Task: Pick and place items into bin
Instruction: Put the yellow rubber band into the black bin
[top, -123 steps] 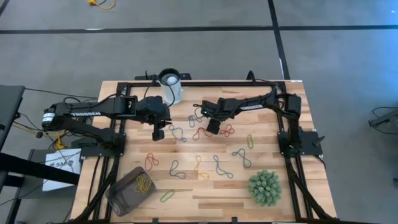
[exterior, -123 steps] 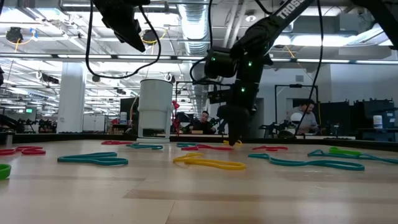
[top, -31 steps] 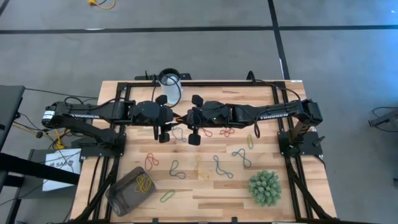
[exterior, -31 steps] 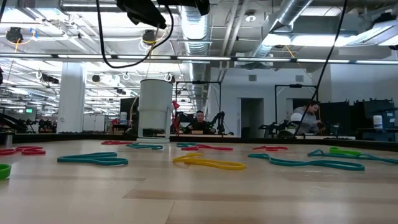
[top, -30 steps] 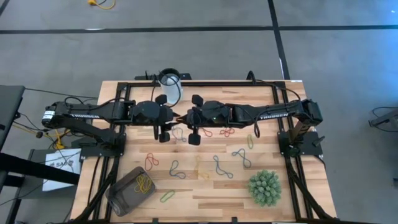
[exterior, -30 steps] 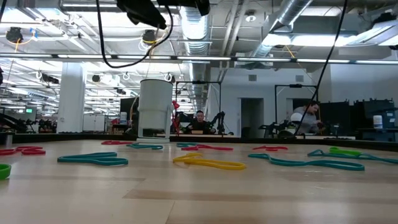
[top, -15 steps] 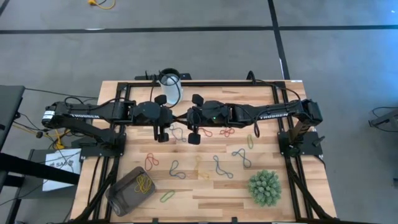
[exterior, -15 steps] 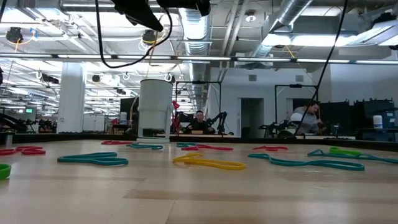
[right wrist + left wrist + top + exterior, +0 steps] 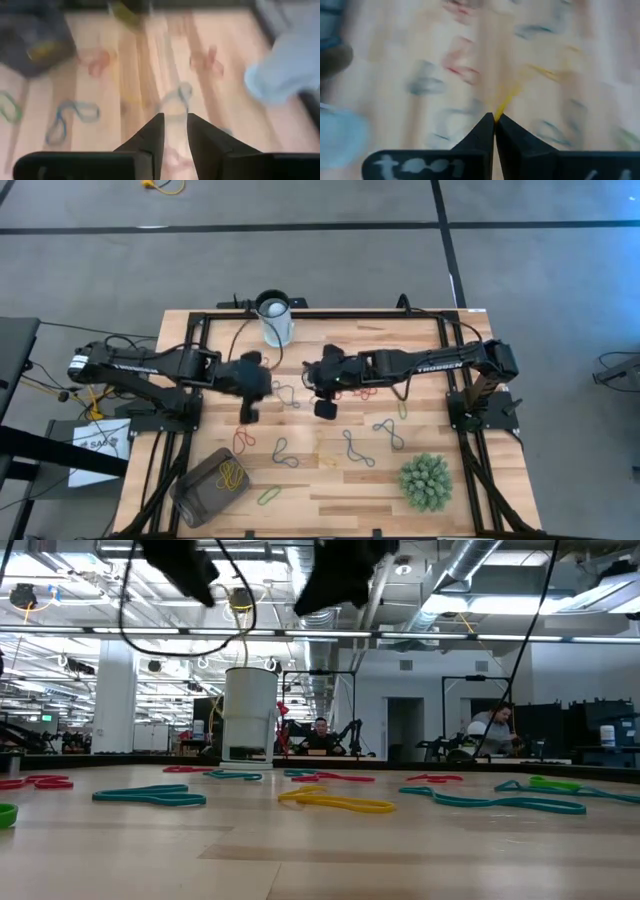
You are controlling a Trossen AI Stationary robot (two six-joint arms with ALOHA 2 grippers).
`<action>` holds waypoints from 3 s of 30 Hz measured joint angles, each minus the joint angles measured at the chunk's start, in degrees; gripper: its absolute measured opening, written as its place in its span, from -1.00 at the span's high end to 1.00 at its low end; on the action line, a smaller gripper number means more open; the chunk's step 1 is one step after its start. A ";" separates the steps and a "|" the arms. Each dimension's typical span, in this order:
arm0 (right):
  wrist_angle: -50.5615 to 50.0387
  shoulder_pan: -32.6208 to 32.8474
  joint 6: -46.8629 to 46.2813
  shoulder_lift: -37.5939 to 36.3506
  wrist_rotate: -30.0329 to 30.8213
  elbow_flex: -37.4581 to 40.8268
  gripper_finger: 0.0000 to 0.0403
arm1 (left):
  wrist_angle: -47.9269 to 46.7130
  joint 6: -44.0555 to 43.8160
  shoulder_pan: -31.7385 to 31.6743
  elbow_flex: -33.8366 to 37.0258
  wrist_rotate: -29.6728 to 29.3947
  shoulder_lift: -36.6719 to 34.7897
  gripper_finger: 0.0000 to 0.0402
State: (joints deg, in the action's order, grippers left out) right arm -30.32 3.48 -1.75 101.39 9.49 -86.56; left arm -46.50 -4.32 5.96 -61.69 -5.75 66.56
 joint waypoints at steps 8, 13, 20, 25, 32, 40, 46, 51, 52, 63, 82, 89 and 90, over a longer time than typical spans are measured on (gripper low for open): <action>-5.33 1.68 -2.55 1.30 -0.09 4.64 0.61 | -8.30 -13.71 15.53 -0.02 7.07 -3.16 1.00; -2.23 2.17 -5.80 1.07 -0.04 8.20 0.61 | -14.22 -24.83 27.54 -0.02 9.17 -3.37 1.00; 0.72 2.28 -5.91 1.10 -0.04 10.77 0.61 | -12.54 -43.77 40.52 -0.02 6.48 -2.82 1.00; 2.81 2.28 -5.90 1.10 -0.04 12.09 0.61 | -12.89 -53.47 46.07 -0.02 1.70 -2.82 1.00; 3.05 2.28 -5.89 1.10 -0.04 12.07 0.61 | -14.65 -59.47 48.86 -0.02 -1.94 -2.82 1.00; 3.11 2.02 -5.84 1.10 -0.04 12.07 0.61 | -14.53 -58.15 49.68 -0.02 -0.68 -2.80 1.00; 3.74 1.62 -5.78 1.10 -0.04 12.04 0.61 | -14.51 -55.02 49.61 -0.02 -6.66 -2.80 1.00; 3.75 1.62 -5.78 1.10 -0.04 12.04 0.61 | -14.29 -57.02 49.59 0.46 -9.93 -2.80 1.00; 3.76 1.62 -5.78 1.10 -0.04 12.04 0.61 | -14.12 -57.43 49.59 1.19 -9.97 -2.80 1.00; 3.81 1.62 -5.80 1.08 -0.04 12.00 0.61 | -3.47 -59.28 49.59 15.80 -5.22 -2.79 1.00; 6.47 1.62 -5.80 1.04 -0.04 11.98 0.61 | 21.44 -62.58 47.16 31.31 -10.47 -2.78 0.94; 6.74 1.62 -5.78 1.04 -0.04 11.98 0.61 | 24.83 -68.31 47.19 34.66 -10.02 -3.00 0.85; 6.74 1.62 -5.78 1.04 -0.04 11.98 0.61 | 24.71 -68.83 47.19 35.04 -9.99 -3.09 0.84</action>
State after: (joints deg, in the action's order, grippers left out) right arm -23.57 5.10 -7.53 102.43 9.45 -74.59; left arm -21.79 -73.15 53.15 -26.66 -15.74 63.48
